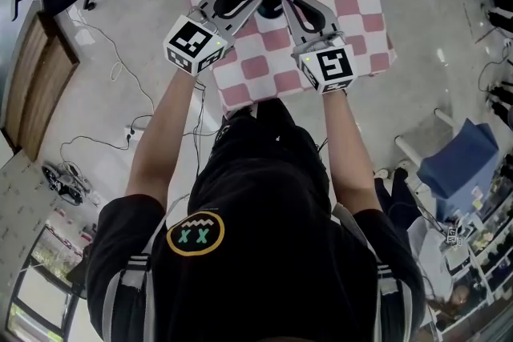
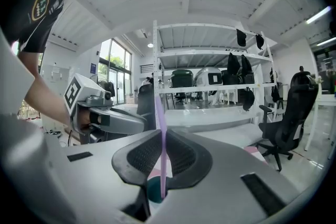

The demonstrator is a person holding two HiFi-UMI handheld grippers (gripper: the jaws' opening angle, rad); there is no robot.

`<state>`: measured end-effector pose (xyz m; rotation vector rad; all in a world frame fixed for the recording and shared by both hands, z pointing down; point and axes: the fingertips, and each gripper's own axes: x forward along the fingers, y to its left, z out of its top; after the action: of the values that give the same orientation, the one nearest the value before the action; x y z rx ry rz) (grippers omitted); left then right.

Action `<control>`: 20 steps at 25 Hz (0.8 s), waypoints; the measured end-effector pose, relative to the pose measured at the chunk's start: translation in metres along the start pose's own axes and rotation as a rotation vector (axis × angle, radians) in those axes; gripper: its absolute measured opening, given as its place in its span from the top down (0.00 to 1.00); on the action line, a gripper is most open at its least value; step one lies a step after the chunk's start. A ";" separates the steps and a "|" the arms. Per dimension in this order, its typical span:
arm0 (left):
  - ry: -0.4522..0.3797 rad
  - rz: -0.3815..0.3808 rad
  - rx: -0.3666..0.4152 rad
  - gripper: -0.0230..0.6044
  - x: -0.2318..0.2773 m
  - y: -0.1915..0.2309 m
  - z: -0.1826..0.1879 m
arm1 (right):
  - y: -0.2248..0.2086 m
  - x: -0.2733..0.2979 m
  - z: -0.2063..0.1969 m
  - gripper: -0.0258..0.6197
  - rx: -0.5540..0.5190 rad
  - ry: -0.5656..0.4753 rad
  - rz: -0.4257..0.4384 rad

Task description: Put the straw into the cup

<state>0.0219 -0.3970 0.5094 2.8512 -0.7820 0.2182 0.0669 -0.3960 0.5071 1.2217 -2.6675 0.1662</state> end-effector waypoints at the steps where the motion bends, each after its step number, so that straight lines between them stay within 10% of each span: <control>1: 0.001 0.002 -0.005 0.91 0.002 0.001 -0.003 | -0.001 0.001 -0.003 0.89 0.002 0.001 -0.001; 20: 0.061 0.020 -0.060 0.91 0.021 0.006 -0.054 | -0.005 0.022 -0.062 0.89 0.020 0.066 0.006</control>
<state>0.0318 -0.4016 0.5666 2.7684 -0.7918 0.2779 0.0655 -0.4042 0.5727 1.1925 -2.6201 0.2310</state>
